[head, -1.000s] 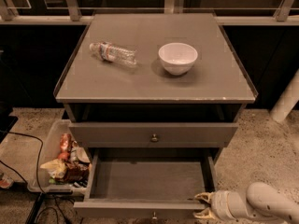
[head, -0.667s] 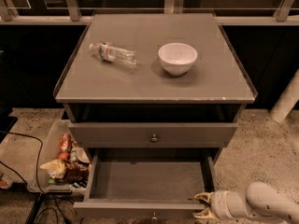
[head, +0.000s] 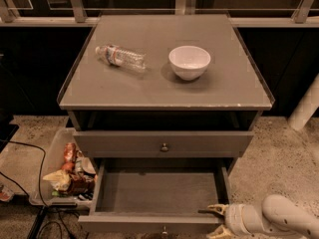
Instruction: Open middle drawer
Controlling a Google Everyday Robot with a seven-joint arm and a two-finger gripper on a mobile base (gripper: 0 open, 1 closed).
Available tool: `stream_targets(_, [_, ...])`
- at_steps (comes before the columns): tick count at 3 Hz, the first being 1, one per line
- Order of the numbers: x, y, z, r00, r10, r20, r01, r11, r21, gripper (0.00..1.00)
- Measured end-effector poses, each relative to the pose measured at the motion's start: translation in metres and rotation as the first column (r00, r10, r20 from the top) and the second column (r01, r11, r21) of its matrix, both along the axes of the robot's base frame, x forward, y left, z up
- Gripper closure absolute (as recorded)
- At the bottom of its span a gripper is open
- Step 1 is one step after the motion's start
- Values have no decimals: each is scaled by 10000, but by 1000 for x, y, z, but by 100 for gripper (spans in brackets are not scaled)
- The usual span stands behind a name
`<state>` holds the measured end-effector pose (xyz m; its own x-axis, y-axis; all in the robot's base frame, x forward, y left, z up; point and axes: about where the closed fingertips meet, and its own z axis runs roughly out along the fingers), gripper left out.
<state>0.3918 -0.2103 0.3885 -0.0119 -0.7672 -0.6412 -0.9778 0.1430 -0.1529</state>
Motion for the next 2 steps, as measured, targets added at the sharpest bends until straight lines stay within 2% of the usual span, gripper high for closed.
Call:
stream_targets(1, [0, 0, 0, 10000, 1, -1, -1, 10000, 1, 0])
stream_targets(2, [0, 0, 0, 10000, 2, -1, -2, 10000, 1, 0])
